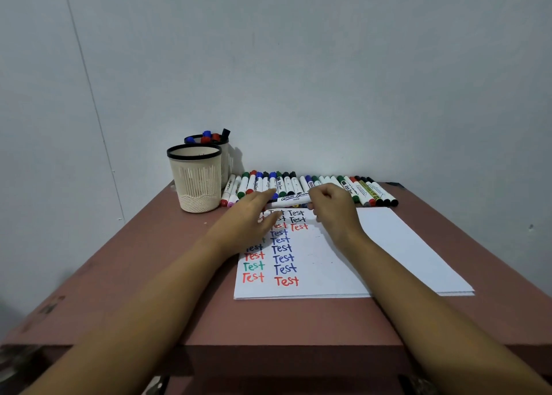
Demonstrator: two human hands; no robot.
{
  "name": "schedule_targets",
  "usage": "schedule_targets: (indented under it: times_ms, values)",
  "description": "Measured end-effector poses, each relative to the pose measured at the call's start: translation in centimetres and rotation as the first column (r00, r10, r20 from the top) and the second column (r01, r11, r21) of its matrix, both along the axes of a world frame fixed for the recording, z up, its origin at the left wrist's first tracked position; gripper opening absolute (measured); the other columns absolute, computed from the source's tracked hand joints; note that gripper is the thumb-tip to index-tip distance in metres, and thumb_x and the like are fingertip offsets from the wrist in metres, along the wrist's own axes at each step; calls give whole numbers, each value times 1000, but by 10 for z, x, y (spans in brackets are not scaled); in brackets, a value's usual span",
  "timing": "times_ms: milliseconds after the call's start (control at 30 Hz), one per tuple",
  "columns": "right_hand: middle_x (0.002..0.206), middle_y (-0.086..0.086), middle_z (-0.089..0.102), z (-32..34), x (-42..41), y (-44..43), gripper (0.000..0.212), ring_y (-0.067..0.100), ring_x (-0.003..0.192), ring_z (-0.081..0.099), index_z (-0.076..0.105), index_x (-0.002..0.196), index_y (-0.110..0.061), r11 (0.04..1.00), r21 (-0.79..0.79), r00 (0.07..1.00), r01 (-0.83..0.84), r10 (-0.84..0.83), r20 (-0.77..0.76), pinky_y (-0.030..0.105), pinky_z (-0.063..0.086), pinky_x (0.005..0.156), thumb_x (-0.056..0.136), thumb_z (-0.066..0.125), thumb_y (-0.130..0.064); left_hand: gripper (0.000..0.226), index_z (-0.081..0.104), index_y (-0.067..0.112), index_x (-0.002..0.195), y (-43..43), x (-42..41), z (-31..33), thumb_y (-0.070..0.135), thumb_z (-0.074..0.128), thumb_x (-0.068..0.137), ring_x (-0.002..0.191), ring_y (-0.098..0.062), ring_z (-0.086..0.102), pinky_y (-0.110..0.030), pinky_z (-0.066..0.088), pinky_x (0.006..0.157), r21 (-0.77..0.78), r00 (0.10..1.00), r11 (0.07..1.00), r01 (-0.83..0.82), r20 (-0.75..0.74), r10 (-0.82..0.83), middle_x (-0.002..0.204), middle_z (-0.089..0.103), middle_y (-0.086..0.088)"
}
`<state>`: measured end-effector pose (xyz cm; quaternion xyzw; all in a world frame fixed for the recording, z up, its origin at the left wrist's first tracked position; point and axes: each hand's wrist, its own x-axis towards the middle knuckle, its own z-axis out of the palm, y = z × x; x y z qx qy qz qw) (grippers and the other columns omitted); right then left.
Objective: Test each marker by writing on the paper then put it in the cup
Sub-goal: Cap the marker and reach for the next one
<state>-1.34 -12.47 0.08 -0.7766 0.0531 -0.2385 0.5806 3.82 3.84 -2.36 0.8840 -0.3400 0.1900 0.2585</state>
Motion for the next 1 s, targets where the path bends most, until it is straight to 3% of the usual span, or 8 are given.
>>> schedule_targets:
  times_ms: [67, 200, 300, 400, 500, 633, 767, 1000]
  values:
    - [70, 10, 53, 1, 0, 2, 22, 17, 64, 42, 57, 73, -10, 996, 87, 1000, -10, 8, 16, 31, 37, 59, 94, 50, -15, 41, 44, 10, 134, -2, -2, 2, 27, 45, 97, 87, -12, 47, -14, 28, 69, 5, 1000, 1000, 2, 14, -2, 98, 49, 3]
    - [62, -1, 52, -1, 1, 6, 24, 9, 56, 44, 59, 76, -14, 920, 360, 988, -152, 150, 35, 23, 37, 53, 94, 57, -30, 33, 47, 7, 124, -6, -4, 3, 27, 40, 99, 68, -4, 40, -14, 30, 61, -12, 1000, 1000, 16, 7, -16, 86, 40, 8]
    - [63, -1, 53, -7, 3, 13, 23, 9, 55, 45, 60, 75, -14, 934, 299, 979, -196, 205, 2, 22, 36, 52, 91, 62, -31, 29, 46, 7, 118, -9, -4, 3, 27, 39, 99, 66, -1, 39, -14, 31, 59, -13, 1000, 1000, 25, -1, -25, 79, 37, 11]
    - [63, 1, 54, -8, 4, 16, 25, 9, 54, 45, 60, 74, -12, 956, 234, 984, -178, 180, 11, 22, 36, 50, 93, 60, -28, 28, 47, 8, 114, -10, -6, 3, 29, 39, 99, 64, -7, 40, -25, 28, 57, 13, 999, 1000, 21, -32, -21, 75, 41, 8]
    - [63, 0, 53, -7, 4, 14, 25, 8, 54, 44, 58, 74, -12, 961, 214, 985, -175, 171, 33, 18, 38, 50, 94, 58, -27, 28, 48, 10, 112, -10, -8, 5, 33, 39, 99, 63, -15, 44, -35, 36, 59, 26, 999, 1000, 6, -31, -5, 70, 44, 8]
    - [61, -2, 50, -8, 5, 11, 24, 5, 52, 43, 58, 73, -14, 945, 250, 977, -211, 203, 58, 16, 38, 51, 94, 57, -26, 31, 53, 14, 117, -13, -10, 7, 35, 43, 97, 58, -8, 45, -30, 36, 57, -79, 998, 997, 15, -53, -19, 68, 49, 7]
    - [61, -2, 48, -9, 7, 9, 21, 9, 56, 41, 58, 77, -13, 920, 273, 960, -280, 263, 99, 22, 35, 55, 95, 56, -24, 37, 55, 11, 123, -14, -13, 10, 33, 52, 93, 53, -2, 43, -14, 31, 50, -249, 987, 968, 32, -144, -70, 63, 46, 11]
    - [62, -3, 48, -12, 8, 5, 24, 8, 57, 41, 57, 75, -13, 905, 236, 935, -355, 338, 112, 21, 37, 56, 96, 55, -25, 37, 57, 6, 123, -14, -16, 11, 25, 58, 91, 41, 2, 40, -8, 29, 45, -394, 945, 917, 63, -272, -182, 56, 44, 9]
